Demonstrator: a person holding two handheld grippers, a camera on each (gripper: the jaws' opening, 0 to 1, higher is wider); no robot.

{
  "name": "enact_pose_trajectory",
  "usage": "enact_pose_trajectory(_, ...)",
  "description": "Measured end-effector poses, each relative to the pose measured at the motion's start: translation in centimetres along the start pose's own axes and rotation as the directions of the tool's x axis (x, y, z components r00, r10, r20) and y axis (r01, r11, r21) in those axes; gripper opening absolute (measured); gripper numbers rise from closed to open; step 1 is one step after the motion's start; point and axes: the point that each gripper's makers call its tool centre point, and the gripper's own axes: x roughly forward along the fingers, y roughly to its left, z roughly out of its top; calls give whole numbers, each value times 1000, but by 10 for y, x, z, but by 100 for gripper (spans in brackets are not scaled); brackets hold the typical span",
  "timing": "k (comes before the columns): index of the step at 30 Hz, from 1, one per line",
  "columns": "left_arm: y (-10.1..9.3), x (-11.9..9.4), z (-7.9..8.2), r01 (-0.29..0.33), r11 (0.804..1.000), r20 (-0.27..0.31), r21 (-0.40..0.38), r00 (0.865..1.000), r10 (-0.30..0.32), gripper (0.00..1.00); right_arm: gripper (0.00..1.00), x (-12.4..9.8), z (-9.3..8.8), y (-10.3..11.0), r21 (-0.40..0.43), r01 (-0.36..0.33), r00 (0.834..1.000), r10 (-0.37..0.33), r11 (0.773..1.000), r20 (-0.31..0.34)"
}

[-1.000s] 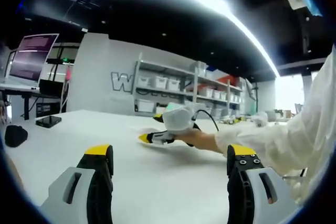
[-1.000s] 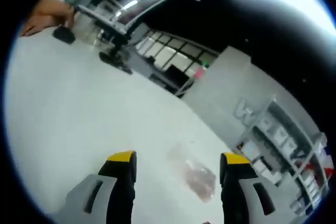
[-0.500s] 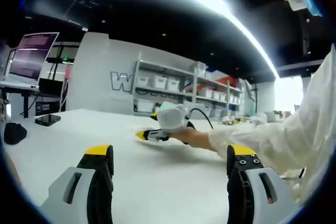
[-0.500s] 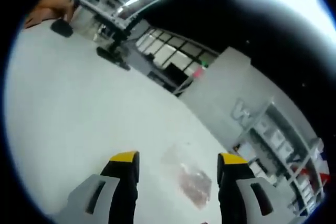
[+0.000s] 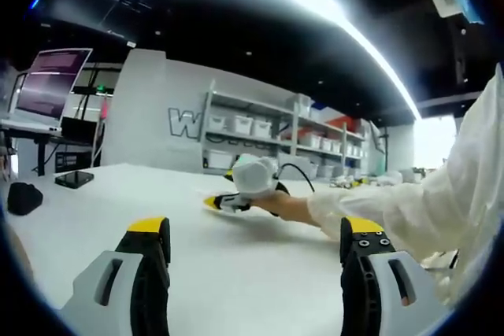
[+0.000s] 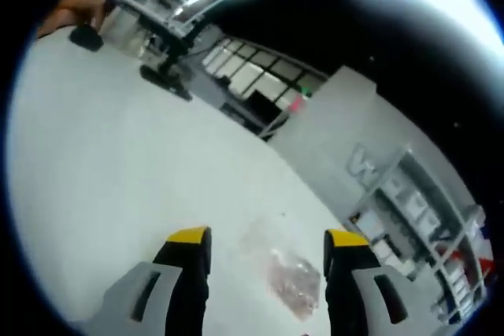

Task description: Open the resealable bag by pulling the two sides of the seal apart until the entire bag opening is separated and visibly accessible.

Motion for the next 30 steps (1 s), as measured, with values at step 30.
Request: enact_pose_trajectory(30, 7, 3, -3, -7, 1000, -6, -13, 1000, 7, 87, 47, 33, -15, 2, 146, 0, 999, 6, 989, -37)
